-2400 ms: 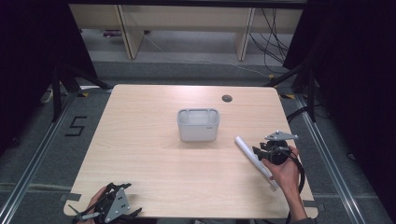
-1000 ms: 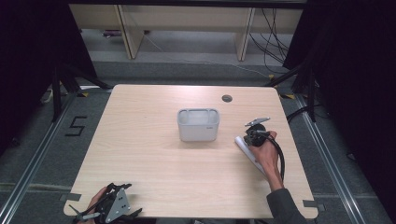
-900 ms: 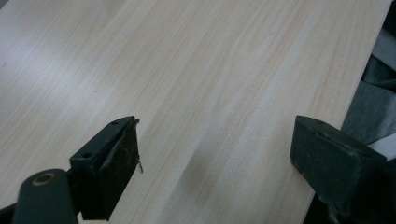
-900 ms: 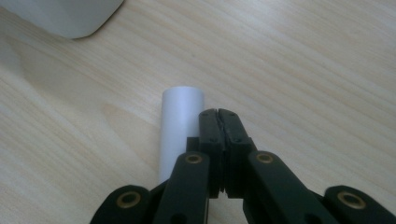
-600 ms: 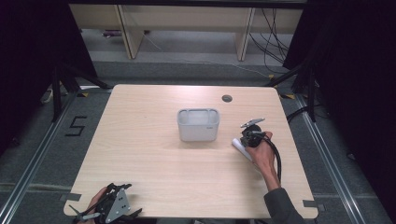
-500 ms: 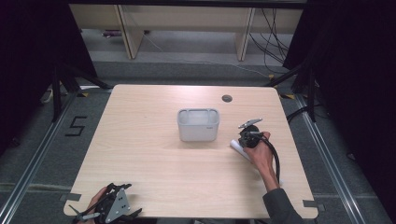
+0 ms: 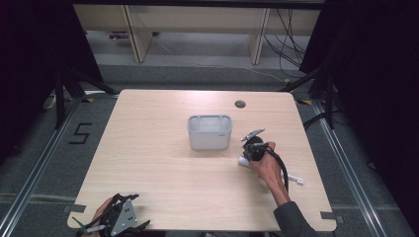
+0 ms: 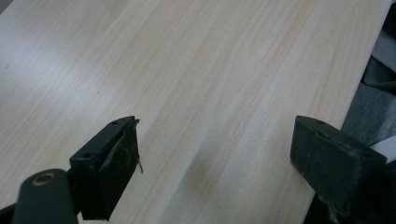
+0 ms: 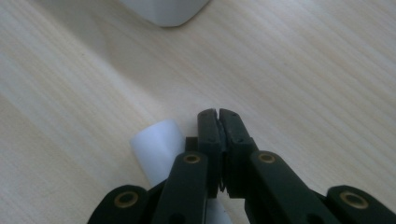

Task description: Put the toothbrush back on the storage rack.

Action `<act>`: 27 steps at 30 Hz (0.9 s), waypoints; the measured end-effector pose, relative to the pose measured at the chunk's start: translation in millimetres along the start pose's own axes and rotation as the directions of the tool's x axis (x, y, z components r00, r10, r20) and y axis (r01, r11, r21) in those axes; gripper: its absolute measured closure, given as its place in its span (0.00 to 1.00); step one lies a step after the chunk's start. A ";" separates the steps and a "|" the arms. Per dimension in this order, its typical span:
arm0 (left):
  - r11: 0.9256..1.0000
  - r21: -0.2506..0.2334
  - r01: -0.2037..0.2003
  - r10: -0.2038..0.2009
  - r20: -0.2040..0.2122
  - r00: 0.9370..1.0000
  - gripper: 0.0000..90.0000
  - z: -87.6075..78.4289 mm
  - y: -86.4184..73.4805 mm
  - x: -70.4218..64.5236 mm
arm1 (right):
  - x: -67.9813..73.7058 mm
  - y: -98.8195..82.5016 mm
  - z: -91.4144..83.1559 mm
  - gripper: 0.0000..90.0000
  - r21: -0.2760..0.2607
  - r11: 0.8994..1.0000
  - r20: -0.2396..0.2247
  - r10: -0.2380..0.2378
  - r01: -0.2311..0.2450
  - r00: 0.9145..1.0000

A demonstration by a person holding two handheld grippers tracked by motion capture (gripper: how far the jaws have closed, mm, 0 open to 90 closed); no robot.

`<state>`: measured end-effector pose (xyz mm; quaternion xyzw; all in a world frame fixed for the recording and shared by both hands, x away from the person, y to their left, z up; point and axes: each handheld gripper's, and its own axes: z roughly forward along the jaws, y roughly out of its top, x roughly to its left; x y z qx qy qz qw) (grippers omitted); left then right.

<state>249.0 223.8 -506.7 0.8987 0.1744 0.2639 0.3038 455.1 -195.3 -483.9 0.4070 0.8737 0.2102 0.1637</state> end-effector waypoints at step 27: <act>1.000 -0.003 -0.005 0.005 -0.003 1.000 0.17 -1.2 1.1 0.1 | 44.8 -27.0 -24.7 0.96 0.027 0.993 -0.070 -0.116 0.118 0.991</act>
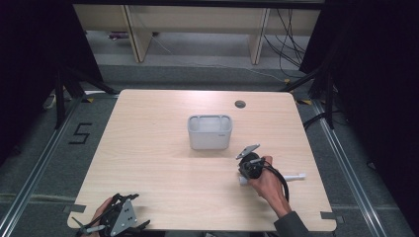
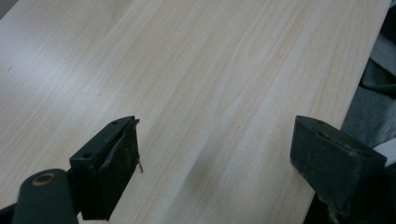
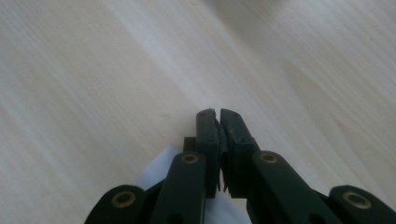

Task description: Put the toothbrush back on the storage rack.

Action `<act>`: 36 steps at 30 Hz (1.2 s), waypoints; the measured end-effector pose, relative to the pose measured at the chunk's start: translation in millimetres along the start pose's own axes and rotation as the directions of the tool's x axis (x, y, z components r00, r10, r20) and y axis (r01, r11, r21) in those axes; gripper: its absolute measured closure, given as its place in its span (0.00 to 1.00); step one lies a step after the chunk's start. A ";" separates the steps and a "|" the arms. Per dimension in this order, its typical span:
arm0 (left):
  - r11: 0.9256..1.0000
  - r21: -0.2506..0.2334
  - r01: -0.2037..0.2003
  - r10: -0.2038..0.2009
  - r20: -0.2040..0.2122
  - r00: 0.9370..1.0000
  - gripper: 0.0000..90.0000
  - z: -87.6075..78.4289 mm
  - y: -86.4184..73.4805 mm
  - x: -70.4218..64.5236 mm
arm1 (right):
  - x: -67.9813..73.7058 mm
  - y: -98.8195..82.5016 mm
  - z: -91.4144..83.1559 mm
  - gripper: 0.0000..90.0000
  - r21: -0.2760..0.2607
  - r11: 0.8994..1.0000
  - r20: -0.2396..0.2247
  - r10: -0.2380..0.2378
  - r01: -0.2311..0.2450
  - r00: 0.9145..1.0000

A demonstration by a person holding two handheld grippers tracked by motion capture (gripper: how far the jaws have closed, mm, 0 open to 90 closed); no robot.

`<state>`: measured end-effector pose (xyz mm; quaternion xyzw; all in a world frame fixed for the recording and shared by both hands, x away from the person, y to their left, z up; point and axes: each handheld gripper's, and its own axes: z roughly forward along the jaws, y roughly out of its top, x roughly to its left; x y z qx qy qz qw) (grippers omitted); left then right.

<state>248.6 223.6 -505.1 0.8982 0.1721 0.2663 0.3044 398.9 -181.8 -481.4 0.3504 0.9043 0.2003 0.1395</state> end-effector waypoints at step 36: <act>1.000 0.008 -0.004 0.003 0.015 1.000 0.17 -0.2 0.0 0.6 | 24.3 -60.9 -36.2 0.96 -0.031 1.000 -0.031 0.000 -0.001 1.000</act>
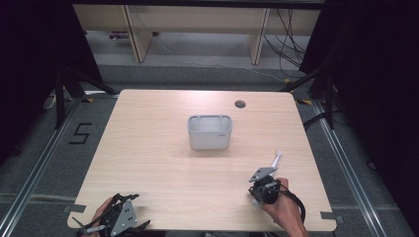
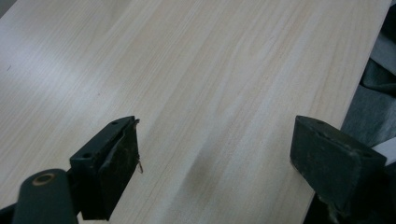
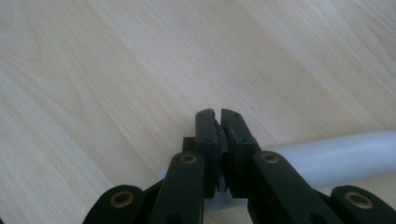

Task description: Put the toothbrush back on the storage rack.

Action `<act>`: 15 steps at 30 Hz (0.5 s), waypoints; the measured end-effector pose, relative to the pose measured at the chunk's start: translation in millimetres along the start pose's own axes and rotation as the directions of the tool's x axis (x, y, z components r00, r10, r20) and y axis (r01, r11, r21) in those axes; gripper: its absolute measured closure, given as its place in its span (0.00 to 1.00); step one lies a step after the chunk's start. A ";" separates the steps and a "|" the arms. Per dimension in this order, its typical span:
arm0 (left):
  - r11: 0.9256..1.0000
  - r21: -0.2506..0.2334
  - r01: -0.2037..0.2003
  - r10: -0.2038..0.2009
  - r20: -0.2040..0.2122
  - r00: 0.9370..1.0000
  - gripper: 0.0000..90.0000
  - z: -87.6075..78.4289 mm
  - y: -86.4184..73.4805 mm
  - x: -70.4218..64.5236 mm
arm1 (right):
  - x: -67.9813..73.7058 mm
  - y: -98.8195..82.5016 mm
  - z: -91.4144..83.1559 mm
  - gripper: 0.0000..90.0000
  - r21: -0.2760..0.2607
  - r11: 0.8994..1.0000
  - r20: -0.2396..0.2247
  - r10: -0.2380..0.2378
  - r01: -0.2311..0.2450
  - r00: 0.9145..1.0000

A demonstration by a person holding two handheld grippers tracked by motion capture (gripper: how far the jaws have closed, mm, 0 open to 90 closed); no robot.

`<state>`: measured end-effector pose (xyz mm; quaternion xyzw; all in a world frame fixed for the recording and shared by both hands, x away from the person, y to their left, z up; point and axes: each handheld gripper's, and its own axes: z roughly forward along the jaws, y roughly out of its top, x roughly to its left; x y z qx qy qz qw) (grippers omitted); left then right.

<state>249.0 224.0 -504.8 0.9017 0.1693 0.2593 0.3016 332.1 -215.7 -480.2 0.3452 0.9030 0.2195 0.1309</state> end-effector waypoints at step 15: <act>1.000 -0.001 -0.001 0.001 -0.014 1.000 0.17 0.7 -0.1 -0.7 | -4.5 -19.6 -13.7 0.94 -0.003 0.999 0.012 0.050 -0.050 0.999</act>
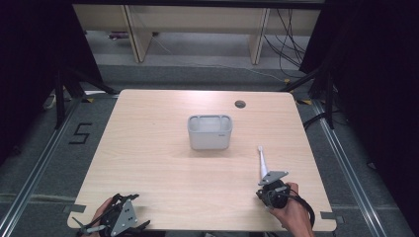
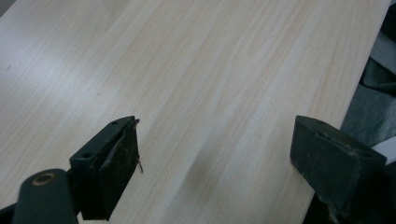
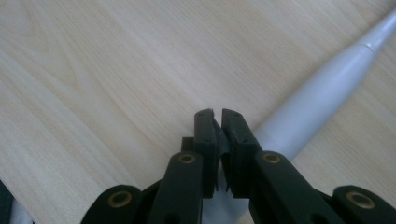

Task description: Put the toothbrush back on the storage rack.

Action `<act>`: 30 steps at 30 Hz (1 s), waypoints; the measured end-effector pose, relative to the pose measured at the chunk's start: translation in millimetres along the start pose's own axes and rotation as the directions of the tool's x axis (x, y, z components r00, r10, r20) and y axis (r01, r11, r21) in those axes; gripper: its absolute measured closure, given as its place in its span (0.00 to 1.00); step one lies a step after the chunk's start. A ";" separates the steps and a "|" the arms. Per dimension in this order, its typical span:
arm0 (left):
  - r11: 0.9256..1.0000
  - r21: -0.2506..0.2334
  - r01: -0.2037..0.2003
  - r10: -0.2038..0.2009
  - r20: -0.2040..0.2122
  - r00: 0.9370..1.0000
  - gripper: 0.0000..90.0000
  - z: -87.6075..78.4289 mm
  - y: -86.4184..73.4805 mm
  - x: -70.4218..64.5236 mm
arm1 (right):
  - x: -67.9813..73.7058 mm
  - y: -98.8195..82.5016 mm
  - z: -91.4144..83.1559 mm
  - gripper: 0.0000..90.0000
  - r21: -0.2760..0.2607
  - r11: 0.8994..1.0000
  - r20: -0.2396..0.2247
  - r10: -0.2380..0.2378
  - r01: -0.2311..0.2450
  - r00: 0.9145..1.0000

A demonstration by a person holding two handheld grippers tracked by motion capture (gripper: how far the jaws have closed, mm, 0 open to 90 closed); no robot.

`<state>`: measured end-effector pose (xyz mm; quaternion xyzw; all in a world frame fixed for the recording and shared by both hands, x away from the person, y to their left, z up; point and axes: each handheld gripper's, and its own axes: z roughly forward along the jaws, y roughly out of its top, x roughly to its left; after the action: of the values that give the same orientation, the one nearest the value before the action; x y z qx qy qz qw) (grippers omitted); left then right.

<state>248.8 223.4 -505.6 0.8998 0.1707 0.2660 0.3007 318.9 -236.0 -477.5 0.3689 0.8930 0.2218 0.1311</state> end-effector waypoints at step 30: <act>1.000 -0.002 0.011 -0.011 -0.007 1.000 0.17 1.9 -1.0 0.0 | -35.7 22.6 -19.1 0.61 0.112 0.994 0.073 -0.005 -0.003 0.997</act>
<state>249.7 223.3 -507.5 0.8976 0.1765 0.2679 0.3025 349.6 -253.0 -447.3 0.3832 0.8988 0.1578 0.1429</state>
